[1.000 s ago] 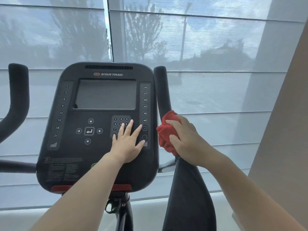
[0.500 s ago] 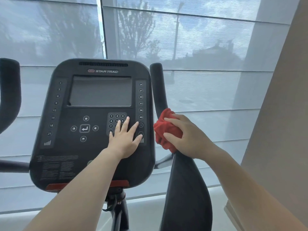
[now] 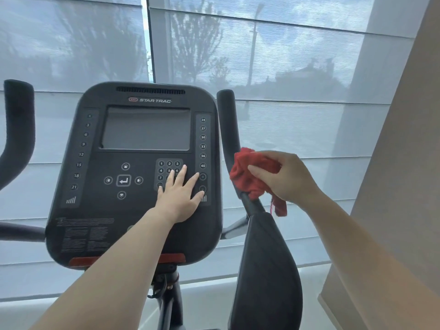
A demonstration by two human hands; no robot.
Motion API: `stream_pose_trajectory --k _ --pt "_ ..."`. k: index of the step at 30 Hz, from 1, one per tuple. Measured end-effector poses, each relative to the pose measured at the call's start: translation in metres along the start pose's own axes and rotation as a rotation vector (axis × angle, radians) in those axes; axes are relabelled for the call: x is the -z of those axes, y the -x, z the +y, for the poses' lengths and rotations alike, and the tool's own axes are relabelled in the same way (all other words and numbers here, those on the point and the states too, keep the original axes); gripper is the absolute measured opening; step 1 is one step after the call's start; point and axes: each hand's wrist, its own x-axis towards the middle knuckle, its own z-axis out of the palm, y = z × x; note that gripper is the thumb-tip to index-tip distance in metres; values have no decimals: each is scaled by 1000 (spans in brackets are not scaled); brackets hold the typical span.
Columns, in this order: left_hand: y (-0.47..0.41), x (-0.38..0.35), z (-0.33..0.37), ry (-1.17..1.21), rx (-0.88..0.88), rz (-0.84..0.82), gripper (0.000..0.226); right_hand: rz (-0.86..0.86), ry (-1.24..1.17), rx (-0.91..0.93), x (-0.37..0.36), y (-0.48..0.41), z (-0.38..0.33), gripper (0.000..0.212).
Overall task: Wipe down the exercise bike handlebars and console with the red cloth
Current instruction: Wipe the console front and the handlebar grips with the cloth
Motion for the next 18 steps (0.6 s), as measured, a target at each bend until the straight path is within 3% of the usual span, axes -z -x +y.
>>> stream_pose_trajectory --k 2,4,6,10,13,18 --pt "0 0 0 6 -3 1 56 90 -40 51 4 -9 -7 34" --pt "0 1 0 12 -6 3 56 110 5 66 -1 -18 -11 27" --pt "1 2 -1 15 -8 3 56 31 109 13 -12 -21 -5 22" --pt "1 3 -2 22 -9 3 56 -111 312 -69 -35 -9 12 37" --pt "1 3 -1 21 -7 3 56 -72 230 -78 -26 3 16 18" --pt "1 2 -1 16 -8 1 56 -45 161 -91 -14 6 20 12"
